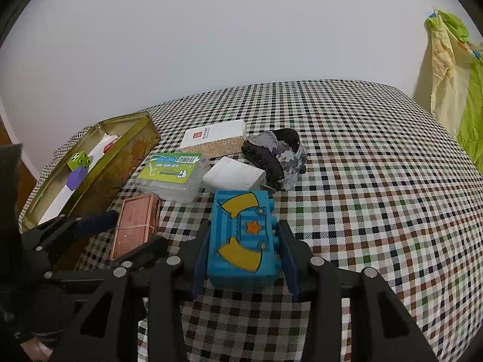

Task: Organize rigid objects
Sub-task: 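Grasp the copper tin box with the left gripper, then lift the copper tin and blue Lego block and carry them toward the tray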

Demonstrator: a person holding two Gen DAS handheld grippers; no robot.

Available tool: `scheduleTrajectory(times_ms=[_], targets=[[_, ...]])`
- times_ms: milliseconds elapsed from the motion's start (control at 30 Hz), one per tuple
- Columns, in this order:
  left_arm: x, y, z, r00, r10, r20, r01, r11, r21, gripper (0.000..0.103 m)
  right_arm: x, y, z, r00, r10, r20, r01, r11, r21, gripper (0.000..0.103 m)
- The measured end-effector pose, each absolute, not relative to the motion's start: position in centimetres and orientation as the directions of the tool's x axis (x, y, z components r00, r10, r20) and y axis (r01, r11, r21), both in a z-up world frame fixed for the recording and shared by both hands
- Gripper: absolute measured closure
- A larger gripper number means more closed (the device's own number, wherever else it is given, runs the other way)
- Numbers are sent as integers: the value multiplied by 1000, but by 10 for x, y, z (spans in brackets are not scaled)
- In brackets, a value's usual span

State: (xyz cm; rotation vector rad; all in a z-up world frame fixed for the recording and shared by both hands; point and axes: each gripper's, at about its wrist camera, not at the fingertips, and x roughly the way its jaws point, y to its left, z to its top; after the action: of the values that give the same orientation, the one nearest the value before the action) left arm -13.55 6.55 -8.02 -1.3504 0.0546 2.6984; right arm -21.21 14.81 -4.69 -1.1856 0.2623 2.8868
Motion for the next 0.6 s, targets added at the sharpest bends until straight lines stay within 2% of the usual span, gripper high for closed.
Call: scheduleTrajectory(times_ms=[33,67,100,300,600], targets=[[-135,65,-80,-598,92,-796,-123,-992,-23,41,-212,147,-47,-713,-53,-699,-72,-986,148,58],[-133,64,-79,-606,86,-791,-113,-993,-21,54,-212,148,-47,-713,-55,-700,-71,-986,150,58],[-131,62,-79,-614,85,-785,-108,-994,-23,57,-212,147,-47,-711,-56,-701,-71,-986,151,57],[-119,63,-77,-641,103,-761,-136,-990,-20,57,-213,143,-46,-706,-65,-705,-52,-988,144,58],[-112,52,-68,-684,134,-717,-112,-991,-78,57,-211,144,-44,-718,-66,-693,-44,-989,140,58]])
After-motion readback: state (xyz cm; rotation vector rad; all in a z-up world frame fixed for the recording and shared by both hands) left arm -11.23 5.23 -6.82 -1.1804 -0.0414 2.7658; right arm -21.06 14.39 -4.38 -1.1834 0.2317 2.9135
